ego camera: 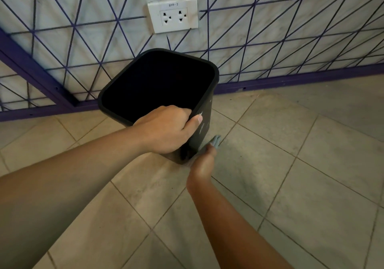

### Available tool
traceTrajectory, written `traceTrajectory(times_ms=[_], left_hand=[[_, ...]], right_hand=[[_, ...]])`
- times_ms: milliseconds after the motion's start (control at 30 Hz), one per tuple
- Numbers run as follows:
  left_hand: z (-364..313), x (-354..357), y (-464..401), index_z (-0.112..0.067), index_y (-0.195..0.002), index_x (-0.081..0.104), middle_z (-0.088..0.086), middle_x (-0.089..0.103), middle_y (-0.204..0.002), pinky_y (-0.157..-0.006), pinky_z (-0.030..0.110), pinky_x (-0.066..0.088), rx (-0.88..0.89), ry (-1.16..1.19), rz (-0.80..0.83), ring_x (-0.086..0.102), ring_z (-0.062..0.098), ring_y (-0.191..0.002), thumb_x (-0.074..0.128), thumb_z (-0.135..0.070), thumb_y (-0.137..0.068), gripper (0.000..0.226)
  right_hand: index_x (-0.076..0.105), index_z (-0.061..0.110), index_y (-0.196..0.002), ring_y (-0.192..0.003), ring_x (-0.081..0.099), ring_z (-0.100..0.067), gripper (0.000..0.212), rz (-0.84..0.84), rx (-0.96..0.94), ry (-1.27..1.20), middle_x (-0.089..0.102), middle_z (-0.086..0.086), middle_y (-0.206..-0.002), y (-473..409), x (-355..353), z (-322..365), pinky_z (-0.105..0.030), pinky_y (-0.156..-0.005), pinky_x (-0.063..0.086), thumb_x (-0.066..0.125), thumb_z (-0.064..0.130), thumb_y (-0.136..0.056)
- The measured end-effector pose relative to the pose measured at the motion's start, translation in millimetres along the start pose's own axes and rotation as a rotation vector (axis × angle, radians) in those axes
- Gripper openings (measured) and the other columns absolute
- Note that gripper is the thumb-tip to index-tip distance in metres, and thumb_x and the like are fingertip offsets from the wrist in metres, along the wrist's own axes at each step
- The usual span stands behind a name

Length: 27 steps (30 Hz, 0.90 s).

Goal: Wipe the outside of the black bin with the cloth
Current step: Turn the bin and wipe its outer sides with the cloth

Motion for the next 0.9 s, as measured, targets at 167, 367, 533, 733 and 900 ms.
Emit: traceTrajectory(times_ms=[167,367,533,733,900], left_hand=[[-7,2,9,-0.025,-0.076,0.051,-0.003,0.059,-0.068,-0.060,0.035,0.052,0.048,-0.077,0.038,0.061,0.013,-0.063,0.030,-0.048,-0.102,0.040],[-4,7,19,-0.022,-0.085,0.055,-0.006,0.057,-0.070,-0.065,0.040,0.053,0.068,-0.140,0.037,0.059,0.014,-0.065,0.025,-0.051,-0.099,0.044],[-11,11,16,-0.020,-0.087,0.059,-0.004,0.061,-0.072,-0.067,0.042,0.054,0.057,-0.089,0.016,0.061,0.014,-0.068,0.023,-0.055,-0.092,0.050],[-11,9,13,-0.024,-0.077,0.053,-0.006,0.058,-0.064,-0.062,0.036,0.051,0.042,-0.067,-0.017,0.059,0.012,-0.062,0.029,-0.051,-0.096,0.040],[-10,9,13,-0.025,-0.070,0.047,-0.005,0.053,-0.059,-0.061,0.037,0.049,0.046,-0.060,-0.018,0.055,0.012,-0.058,0.028,-0.053,-0.091,0.041]], right_hand=[[0.010,0.033,-0.171,-0.167,0.004,-0.022,0.101,0.174,-0.128,0.256,0.005,0.003,-0.180,-25,5,15,-0.058,-0.134,0.008,0.045,0.081,-0.090],[0.054,0.024,-0.149,-0.125,0.062,-0.018,0.071,0.214,-0.025,0.232,0.067,-0.004,-0.137,-8,-10,32,-0.030,-0.099,0.051,0.015,0.066,-0.108],[0.054,0.044,-0.146,-0.146,0.047,-0.031,0.063,0.154,-0.107,0.270,0.053,-0.004,-0.156,-45,4,7,-0.063,-0.122,0.036,0.037,0.080,-0.098],[0.036,0.055,-0.158,-0.162,0.026,-0.026,0.101,0.161,-0.189,0.427,0.033,0.004,-0.173,-86,12,-13,-0.066,-0.128,0.020,0.028,0.107,-0.072],[0.037,0.054,-0.157,-0.163,0.024,-0.024,0.105,0.147,-0.143,0.370,0.035,0.007,-0.172,-68,15,-13,-0.065,-0.129,0.020,0.026,0.109,-0.069]])
Point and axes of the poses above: each hand's wrist, its own y-axis away from the middle knuckle, its own x-axis out of the palm, z = x × y, the point moved 5 cm from there along -y, towards the middle knuckle
